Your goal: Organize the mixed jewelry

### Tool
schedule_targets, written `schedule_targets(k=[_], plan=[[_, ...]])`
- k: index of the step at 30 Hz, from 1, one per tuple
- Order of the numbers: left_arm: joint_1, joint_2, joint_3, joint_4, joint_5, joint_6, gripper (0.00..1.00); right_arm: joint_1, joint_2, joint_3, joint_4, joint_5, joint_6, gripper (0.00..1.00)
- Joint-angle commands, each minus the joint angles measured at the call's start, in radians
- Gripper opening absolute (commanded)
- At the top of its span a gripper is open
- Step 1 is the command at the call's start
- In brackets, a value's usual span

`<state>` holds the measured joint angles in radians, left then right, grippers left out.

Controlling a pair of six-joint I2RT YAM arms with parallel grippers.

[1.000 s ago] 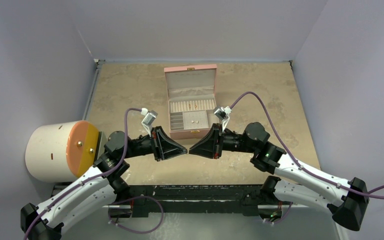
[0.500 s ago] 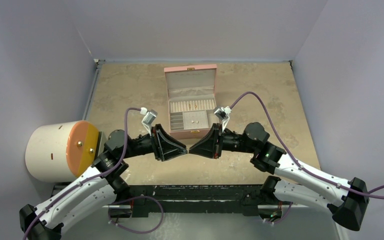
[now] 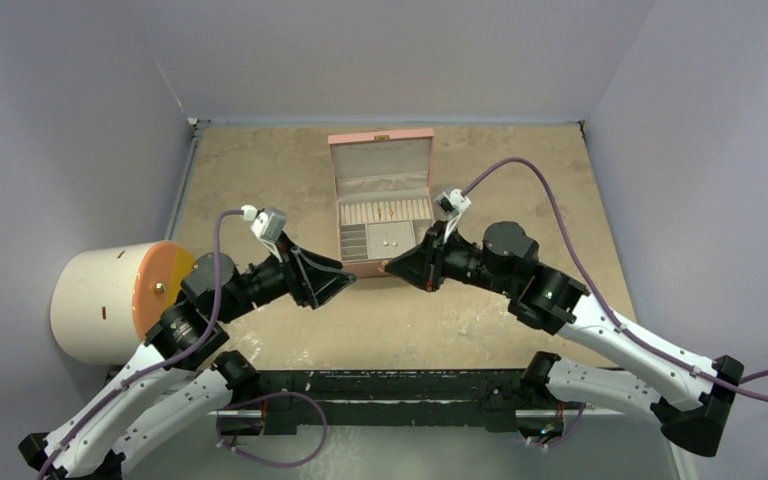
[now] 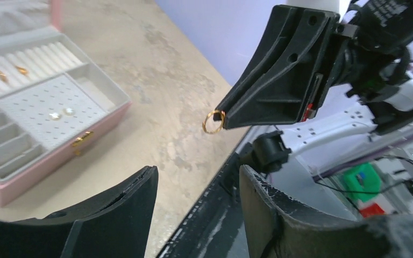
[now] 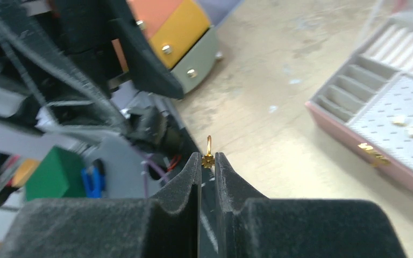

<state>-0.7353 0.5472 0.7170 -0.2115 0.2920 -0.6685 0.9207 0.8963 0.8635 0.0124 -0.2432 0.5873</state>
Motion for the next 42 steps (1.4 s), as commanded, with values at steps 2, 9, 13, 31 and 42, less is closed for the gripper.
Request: schedule_targets(k=[2, 9, 13, 31, 42], plan=[[-0.004, -0.007, 0.106, -0.163, -0.186, 0.127, 0.57, -0.015, 0.097, 0.148, -0.211, 0.277, -0.192, 0.00], [-0.003, -0.049, 0.144, -0.248, -0.373, 0.166, 0.58, -0.062, 0.268, 0.285, -0.287, 0.436, -0.315, 0.00], [-0.004, -0.074, 0.125, -0.265, -0.427, 0.176, 0.59, -0.115, 0.373, 0.335, -0.287, 0.428, -0.347, 0.00], [-0.002, -0.048, 0.092, -0.272, -0.438, 0.183, 0.60, -0.298, 0.732, 0.475, -0.206, 0.370, -0.369, 0.00], [-0.003, -0.047, 0.099, -0.285, -0.459, 0.193, 0.61, -0.334, 0.865, 0.522, -0.157, 0.321, -0.355, 0.00]])
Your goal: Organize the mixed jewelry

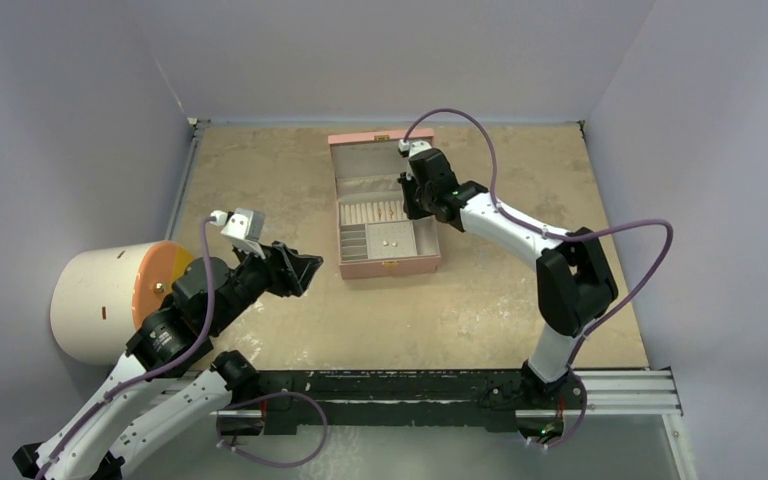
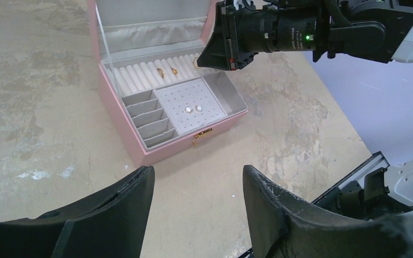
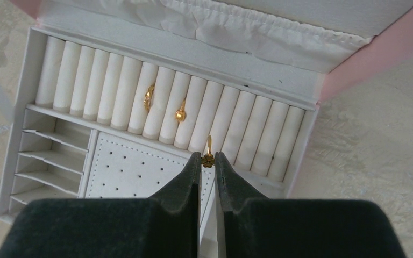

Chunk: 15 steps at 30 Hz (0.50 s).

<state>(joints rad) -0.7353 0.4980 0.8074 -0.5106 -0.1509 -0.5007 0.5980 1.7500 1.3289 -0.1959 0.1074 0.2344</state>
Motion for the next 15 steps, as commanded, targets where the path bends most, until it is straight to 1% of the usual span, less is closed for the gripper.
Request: schedule_targets(k=[1, 15], plan=[[-0.001, 0.003, 0.009, 0.015, -0.016, 0.025, 0.61, -0.013, 0.020, 0.061, 0.052, -0.032, 0.000, 0.00], [0.002, 0.005, 0.011, 0.015, -0.016, 0.027, 0.61, -0.025, 0.090, 0.061, 0.079, -0.021, 0.027, 0.00]])
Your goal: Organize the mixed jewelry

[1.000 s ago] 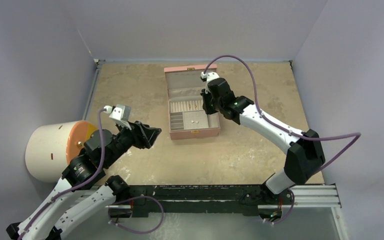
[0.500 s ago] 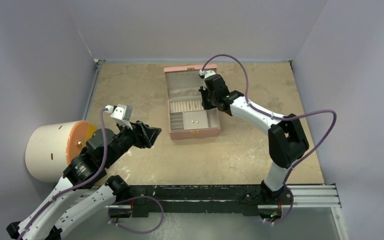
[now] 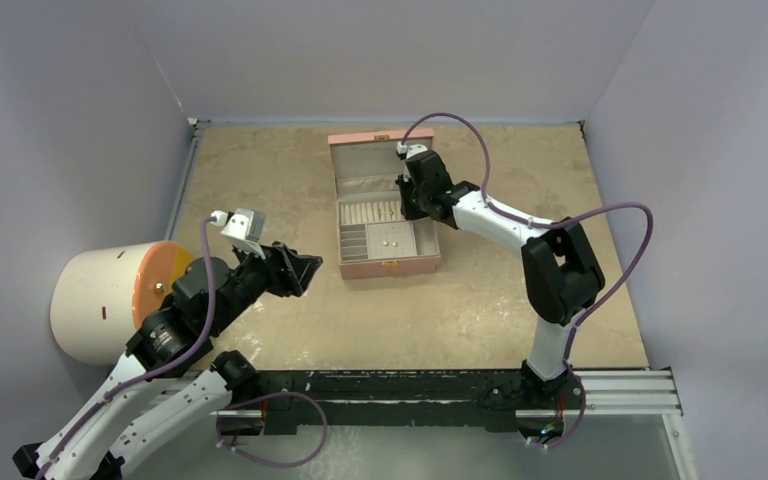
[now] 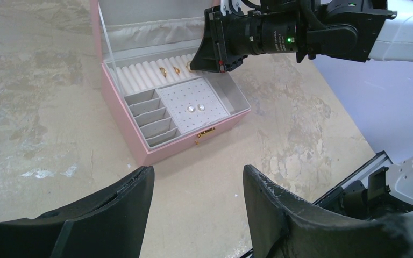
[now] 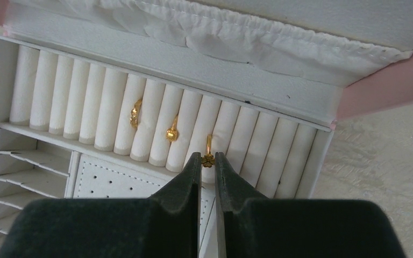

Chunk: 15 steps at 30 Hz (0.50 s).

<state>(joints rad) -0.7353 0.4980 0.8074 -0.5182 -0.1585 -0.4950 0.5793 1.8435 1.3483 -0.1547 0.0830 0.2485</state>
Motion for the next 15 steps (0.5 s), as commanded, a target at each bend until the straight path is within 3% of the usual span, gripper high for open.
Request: schedule_targets(k=[1, 15], plan=[[0.003, 0.005, 0.011, 0.023, -0.009, 0.021, 0.61, -0.007, 0.003, 0.043, 0.036, 0.006, 0.016, 0.00], [0.005, 0.014, 0.011, 0.020, -0.007, 0.021, 0.62, -0.009, 0.087, 0.002, 0.052, 0.028, 0.060, 0.00]])
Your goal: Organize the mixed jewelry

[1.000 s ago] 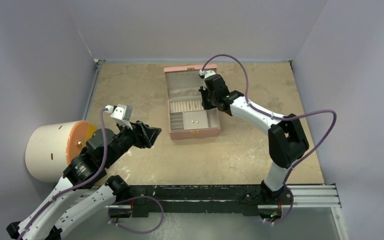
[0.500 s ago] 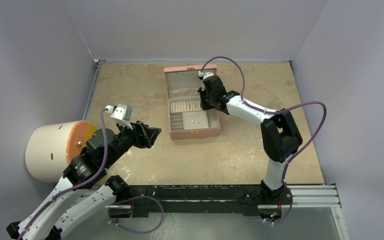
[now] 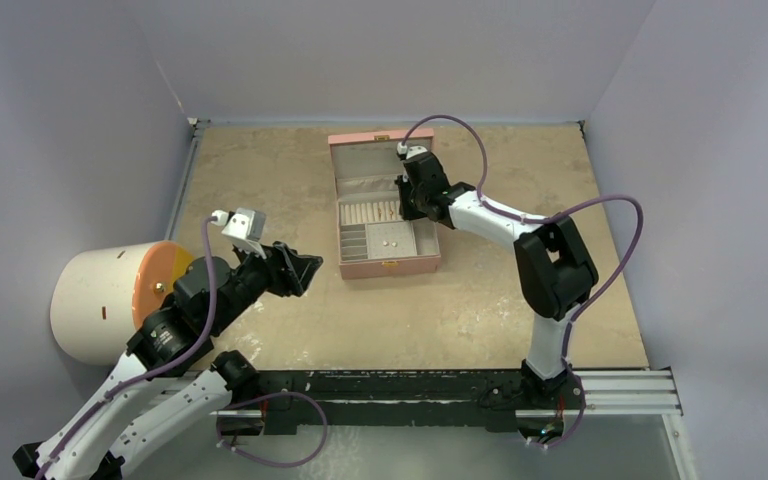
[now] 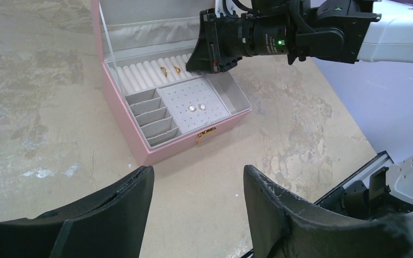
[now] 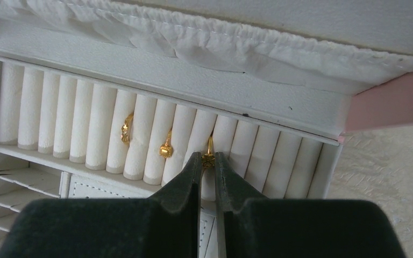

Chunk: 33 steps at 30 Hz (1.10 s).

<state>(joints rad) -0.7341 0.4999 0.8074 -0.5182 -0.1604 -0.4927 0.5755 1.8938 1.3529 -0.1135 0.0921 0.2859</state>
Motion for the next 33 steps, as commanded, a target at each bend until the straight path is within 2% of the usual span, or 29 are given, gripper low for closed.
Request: schedule_targets(k=[1, 4, 9, 13, 19, 33], plan=[[0.005, 0.013, 0.012, 0.020, -0.005, 0.019, 0.62, -0.005, 0.040, -0.004, 0.010, 0.019, 0.022, 0.00], [0.004, 0.017, 0.012, 0.019, -0.005, 0.019, 0.62, -0.005, 0.041, -0.012, 0.012, 0.031, 0.027, 0.00], [0.006, 0.015, 0.011, 0.020, -0.005, 0.019, 0.62, -0.005, 0.004, -0.012, 0.010, 0.029, 0.036, 0.25], [0.005, 0.010, 0.011, 0.021, -0.005, 0.019, 0.62, -0.005, -0.029, 0.005, -0.006, 0.025, 0.036, 0.32], [0.005, 0.009, 0.011, 0.021, -0.002, 0.017, 0.62, -0.005, -0.086, 0.013, -0.003, 0.012, 0.048, 0.36], [0.007, 0.011, 0.010, 0.022, -0.005, 0.013, 0.62, -0.005, -0.237, -0.044, 0.025, -0.017, 0.070, 0.34]])
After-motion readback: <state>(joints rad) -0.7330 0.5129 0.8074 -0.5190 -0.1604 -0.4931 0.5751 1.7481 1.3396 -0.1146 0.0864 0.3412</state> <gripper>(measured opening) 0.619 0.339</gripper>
